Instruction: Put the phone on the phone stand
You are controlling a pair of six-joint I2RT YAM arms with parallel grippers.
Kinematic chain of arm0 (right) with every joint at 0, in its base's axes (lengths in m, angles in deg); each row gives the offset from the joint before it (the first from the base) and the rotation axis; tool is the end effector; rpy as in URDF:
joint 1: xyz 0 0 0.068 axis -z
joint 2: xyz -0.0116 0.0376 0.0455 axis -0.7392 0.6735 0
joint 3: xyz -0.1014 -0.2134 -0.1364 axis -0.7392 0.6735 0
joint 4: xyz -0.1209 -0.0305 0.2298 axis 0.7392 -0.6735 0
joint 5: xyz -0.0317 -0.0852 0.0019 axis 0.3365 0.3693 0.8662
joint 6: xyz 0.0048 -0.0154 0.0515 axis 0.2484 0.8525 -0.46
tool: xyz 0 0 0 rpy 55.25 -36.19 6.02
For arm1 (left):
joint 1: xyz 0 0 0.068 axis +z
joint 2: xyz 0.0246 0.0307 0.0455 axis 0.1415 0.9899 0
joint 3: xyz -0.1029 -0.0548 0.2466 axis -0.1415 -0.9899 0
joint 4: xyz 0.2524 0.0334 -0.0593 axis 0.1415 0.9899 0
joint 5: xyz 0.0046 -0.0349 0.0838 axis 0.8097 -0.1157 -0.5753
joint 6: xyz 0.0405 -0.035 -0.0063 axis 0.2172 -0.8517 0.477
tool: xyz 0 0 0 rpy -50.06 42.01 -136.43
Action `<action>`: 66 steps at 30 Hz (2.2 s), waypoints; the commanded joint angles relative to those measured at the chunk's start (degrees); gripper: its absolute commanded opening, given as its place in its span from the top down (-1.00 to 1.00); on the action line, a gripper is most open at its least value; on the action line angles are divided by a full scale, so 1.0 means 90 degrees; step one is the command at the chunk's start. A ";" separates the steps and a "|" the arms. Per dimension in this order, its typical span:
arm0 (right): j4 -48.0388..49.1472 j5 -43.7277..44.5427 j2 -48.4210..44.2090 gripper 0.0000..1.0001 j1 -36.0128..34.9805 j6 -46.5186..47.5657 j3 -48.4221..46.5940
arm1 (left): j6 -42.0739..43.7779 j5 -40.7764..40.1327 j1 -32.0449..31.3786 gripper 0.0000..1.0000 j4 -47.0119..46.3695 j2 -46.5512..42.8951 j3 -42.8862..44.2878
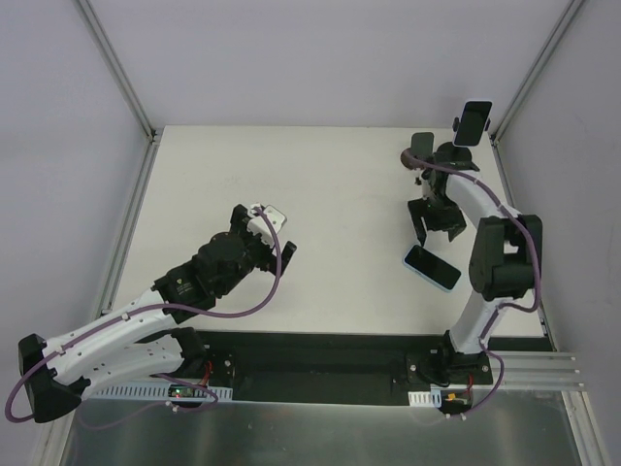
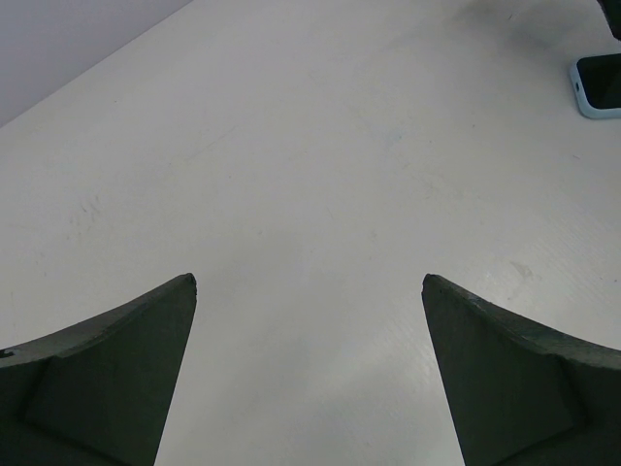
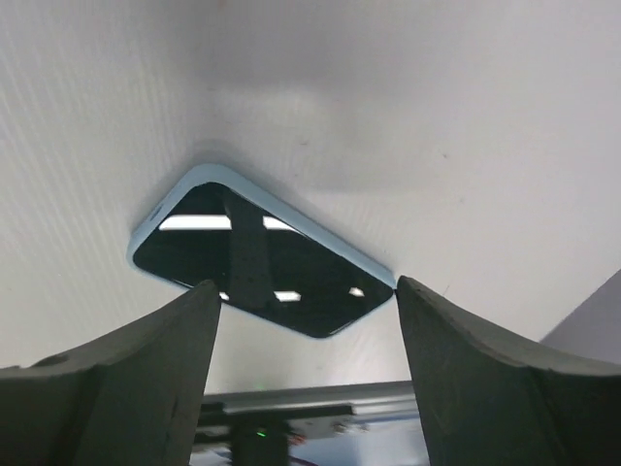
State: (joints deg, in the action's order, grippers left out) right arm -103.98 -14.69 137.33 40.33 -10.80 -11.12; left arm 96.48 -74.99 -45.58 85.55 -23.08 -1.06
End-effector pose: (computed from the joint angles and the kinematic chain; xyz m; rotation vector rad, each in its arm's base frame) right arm 0.3569 0.0407 0.2075 -0.8085 2.8721 -0.2527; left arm 0.1239 -0.1476 0.3242 0.6289 1.6018 -0.2952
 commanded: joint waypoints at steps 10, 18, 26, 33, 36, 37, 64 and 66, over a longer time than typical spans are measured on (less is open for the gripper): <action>0.1138 -0.1546 -0.2837 -0.05 0.2288 -0.4396 0.2995 | -0.0061 0.0070 -0.0067 -0.98 -0.0094 -0.0182 0.0137; 0.1364 -0.0368 -0.3022 0.71 0.2641 -0.4779 0.3457 | -0.0021 -0.0018 -0.0067 -0.98 -0.0094 -0.0153 0.0118; 0.1519 0.0494 -0.3111 0.92 0.2748 -0.4633 0.3692 | -0.0002 0.0001 -0.0067 -0.98 -0.0094 -0.0123 0.0128; 0.2007 -0.0072 -0.2496 0.99 0.2758 -0.4652 0.3779 | 0.0047 -0.0087 -0.0067 -0.98 -0.0085 -0.0113 0.0118; 0.2086 -0.0296 -0.2068 0.93 0.2719 -0.4458 0.3546 | 0.0057 -0.0135 -0.0067 -0.98 -0.0104 -0.0104 0.0118; 0.2037 -0.0345 -0.1930 0.90 0.2661 -0.4263 0.3419 | 0.0066 -0.0155 -0.0067 -0.98 -0.0095 -0.0113 0.0118; 0.0824 -0.1397 -0.1840 -0.93 0.0287 -0.6241 0.0760 | 0.0057 -0.0057 -0.0067 -0.98 -0.0085 -0.0191 0.0157; 0.0914 -0.1303 -0.2045 -0.93 0.0258 -0.7431 0.1307 | 0.0057 -0.0067 -0.0067 -0.98 -0.0085 -0.0230 0.0147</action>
State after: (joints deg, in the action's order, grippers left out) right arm -99.24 -21.03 122.51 42.95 -56.97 -6.05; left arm 96.65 -75.87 -45.58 85.55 -23.83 -1.06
